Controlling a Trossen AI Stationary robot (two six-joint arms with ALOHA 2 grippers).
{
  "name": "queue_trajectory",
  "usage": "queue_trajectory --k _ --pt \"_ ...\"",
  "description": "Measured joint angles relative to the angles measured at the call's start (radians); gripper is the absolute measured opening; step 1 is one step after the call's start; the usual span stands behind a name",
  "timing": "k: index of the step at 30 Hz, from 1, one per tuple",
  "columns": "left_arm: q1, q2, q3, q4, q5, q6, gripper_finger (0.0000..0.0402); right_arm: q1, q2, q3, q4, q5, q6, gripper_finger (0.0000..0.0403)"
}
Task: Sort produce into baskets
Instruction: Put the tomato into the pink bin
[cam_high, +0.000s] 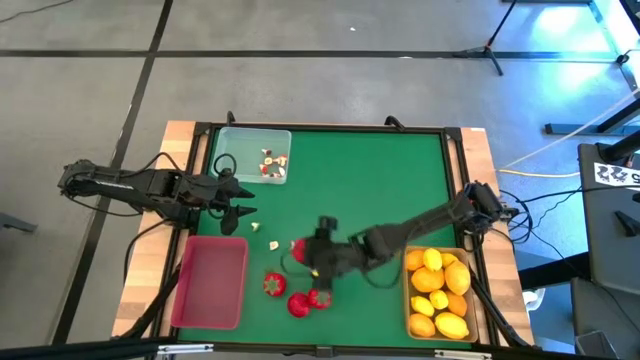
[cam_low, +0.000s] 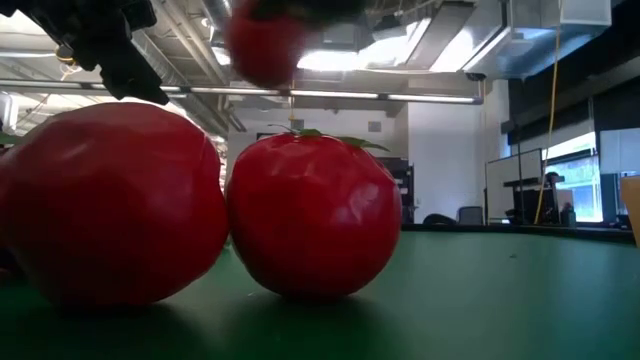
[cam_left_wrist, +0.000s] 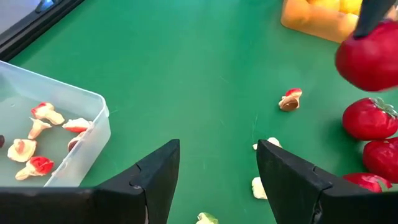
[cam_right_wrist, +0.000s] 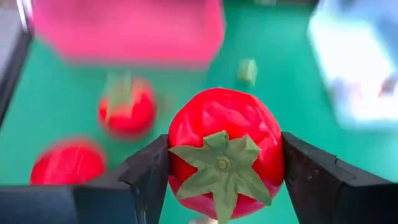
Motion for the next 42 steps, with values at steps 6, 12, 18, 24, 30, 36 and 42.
queue_trajectory --k 6,12,18,24,30,36,42 --pt "0.000 -0.003 0.000 0.000 0.000 0.042 0.0210 -0.123 0.028 0.001 0.446 -0.168 -0.226 0.0257" --pt "0.000 -0.013 0.001 -0.008 0.000 0.051 0.0210 -0.179 0.099 0.000 0.702 -0.364 -0.244 0.0257" --pt "0.000 -0.018 0.001 -0.008 -0.031 0.086 0.0210 -0.180 0.167 0.000 0.820 -0.433 -0.241 0.0257" --pt "0.000 -0.018 0.001 -0.008 -0.050 0.104 0.0210 -0.194 0.238 0.020 0.946 -0.507 -0.219 0.0257" --pt "0.000 -0.018 0.001 -0.028 -0.046 0.130 0.0210 -0.216 0.379 0.302 0.812 -0.613 -0.209 0.0257" --pt "0.000 -0.018 0.001 -0.059 -0.046 0.127 0.0210 -0.212 0.452 0.457 0.662 -0.675 -0.269 0.0257" --pt "0.000 -0.018 0.001 -0.056 -0.047 0.127 0.0210 -0.214 0.476 0.459 0.689 -0.675 -0.269 0.0257"
